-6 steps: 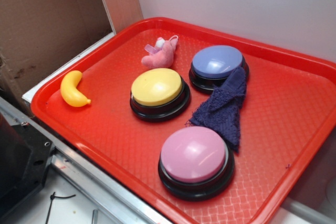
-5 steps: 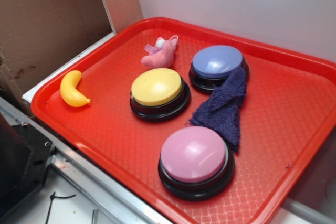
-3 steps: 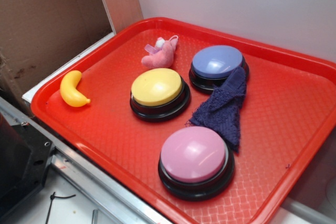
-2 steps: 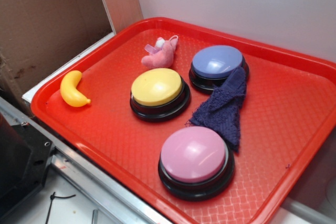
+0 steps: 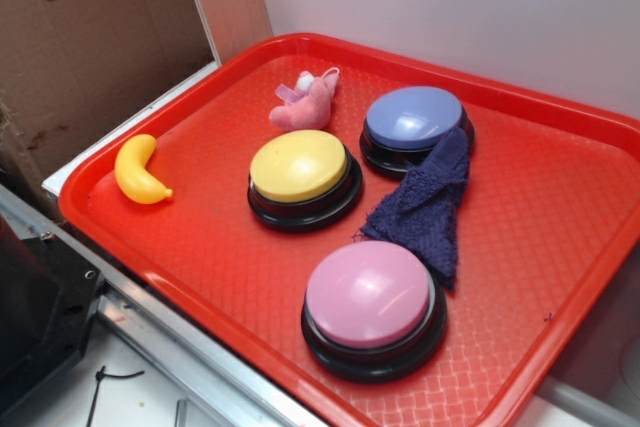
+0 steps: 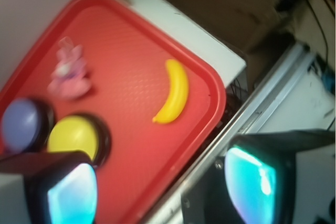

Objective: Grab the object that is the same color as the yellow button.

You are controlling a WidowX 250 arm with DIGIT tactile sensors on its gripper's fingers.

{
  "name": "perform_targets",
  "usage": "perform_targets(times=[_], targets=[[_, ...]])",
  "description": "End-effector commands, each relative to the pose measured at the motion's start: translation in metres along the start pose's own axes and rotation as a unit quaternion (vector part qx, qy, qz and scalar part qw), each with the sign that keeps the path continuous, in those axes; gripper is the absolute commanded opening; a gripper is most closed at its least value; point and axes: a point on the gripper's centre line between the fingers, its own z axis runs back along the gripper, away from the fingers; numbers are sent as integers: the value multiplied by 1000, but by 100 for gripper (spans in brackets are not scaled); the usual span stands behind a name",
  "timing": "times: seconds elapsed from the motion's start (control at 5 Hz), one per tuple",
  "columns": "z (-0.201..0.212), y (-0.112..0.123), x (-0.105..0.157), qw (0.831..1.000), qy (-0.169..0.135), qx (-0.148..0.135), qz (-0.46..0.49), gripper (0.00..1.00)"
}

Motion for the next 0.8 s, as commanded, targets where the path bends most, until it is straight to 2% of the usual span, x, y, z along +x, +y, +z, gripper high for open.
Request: perform_targets(times=[0.0, 0.2, 0.4, 0.6], targets=[[-79, 22, 21, 994, -40, 42, 96, 100], [-105, 25, 26, 992, -51, 46, 103, 100], [-130, 29, 28, 994, -37, 60, 86, 100], [-146, 24, 30, 997, -21, 50, 59, 100]])
